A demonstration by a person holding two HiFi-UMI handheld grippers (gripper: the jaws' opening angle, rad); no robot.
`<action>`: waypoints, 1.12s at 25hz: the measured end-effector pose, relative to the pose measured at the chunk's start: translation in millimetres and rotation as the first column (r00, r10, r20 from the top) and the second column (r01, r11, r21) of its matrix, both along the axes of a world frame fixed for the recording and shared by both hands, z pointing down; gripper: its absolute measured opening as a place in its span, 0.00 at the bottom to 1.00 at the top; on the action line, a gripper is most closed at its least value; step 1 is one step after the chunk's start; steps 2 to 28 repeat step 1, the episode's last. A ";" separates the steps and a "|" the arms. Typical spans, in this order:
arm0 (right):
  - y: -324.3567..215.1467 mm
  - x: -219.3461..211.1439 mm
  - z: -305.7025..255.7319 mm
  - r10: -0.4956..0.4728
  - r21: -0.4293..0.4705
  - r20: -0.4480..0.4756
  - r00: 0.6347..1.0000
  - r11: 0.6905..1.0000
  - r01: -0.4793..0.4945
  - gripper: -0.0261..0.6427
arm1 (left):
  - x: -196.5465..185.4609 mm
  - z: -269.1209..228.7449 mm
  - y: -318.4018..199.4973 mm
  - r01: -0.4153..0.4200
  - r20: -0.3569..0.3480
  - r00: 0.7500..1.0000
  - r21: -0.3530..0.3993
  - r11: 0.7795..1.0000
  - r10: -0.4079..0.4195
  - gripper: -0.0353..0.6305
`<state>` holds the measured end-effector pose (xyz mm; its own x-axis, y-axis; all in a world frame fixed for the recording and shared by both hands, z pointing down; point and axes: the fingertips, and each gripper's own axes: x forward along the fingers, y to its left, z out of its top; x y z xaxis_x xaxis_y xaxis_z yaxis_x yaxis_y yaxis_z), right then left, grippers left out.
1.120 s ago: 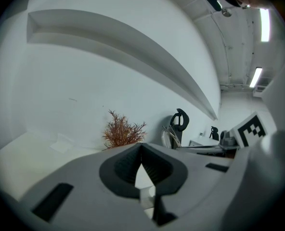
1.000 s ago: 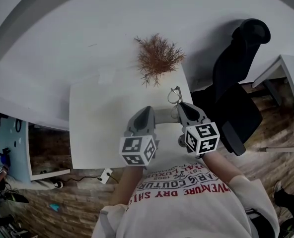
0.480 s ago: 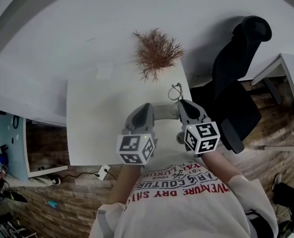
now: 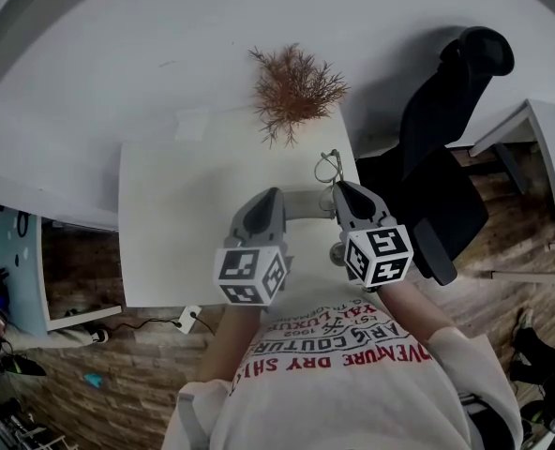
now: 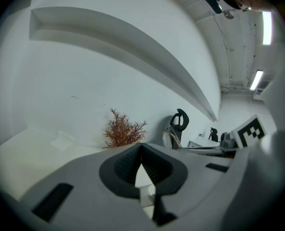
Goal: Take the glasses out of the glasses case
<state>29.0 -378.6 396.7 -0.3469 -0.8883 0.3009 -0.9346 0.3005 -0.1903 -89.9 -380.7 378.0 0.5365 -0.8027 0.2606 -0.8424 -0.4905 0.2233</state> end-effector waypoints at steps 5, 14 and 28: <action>0.3 -1.2 0.8 -0.001 -0.002 -0.002 1.000 1.000 0.001 0.08 | -0.8 0.5 -0.2 0.000 -0.001 1.000 -0.001 1.000 0.000 0.06; 0.3 -1.2 0.8 -0.001 -0.002 -0.002 1.000 1.000 0.001 0.08 | -0.8 0.5 -0.2 0.000 -0.001 1.000 -0.001 1.000 0.000 0.06; 0.3 -1.2 0.8 -0.001 -0.002 -0.002 1.000 1.000 0.001 0.08 | -0.8 0.5 -0.2 0.000 -0.001 1.000 -0.001 1.000 0.000 0.06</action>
